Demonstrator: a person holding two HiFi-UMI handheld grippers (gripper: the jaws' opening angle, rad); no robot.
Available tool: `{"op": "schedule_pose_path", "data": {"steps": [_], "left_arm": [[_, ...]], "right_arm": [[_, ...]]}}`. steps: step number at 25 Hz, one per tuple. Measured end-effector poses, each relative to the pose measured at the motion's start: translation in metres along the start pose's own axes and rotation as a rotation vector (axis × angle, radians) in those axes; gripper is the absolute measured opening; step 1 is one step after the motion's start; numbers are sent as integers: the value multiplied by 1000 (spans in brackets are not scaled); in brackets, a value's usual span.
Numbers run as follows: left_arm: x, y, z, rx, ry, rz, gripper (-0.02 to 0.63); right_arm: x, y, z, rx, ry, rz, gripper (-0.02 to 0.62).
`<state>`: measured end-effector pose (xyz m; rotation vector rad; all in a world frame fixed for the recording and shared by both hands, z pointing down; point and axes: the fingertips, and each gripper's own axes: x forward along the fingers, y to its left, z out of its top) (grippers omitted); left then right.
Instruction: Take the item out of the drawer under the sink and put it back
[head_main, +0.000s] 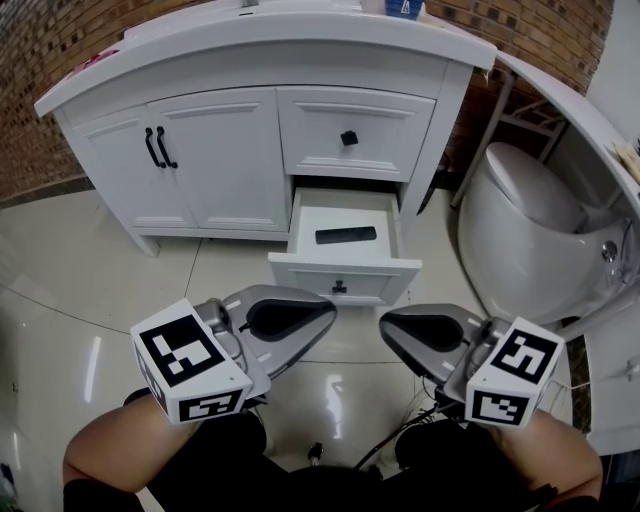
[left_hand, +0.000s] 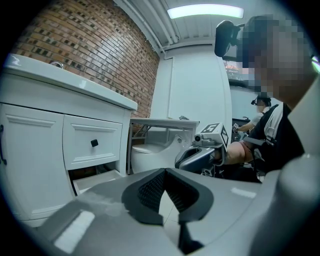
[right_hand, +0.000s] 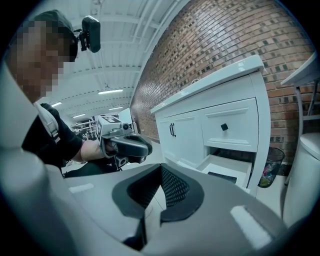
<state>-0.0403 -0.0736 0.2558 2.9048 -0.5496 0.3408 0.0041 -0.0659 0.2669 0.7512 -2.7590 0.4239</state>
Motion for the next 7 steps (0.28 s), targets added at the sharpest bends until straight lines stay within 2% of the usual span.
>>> {"op": "schedule_pose_path", "data": {"steps": [7], "left_arm": [[0, 1, 0, -2, 0, 2, 6]], "right_arm": [[2, 2, -2, -1, 9, 8, 6]]}}
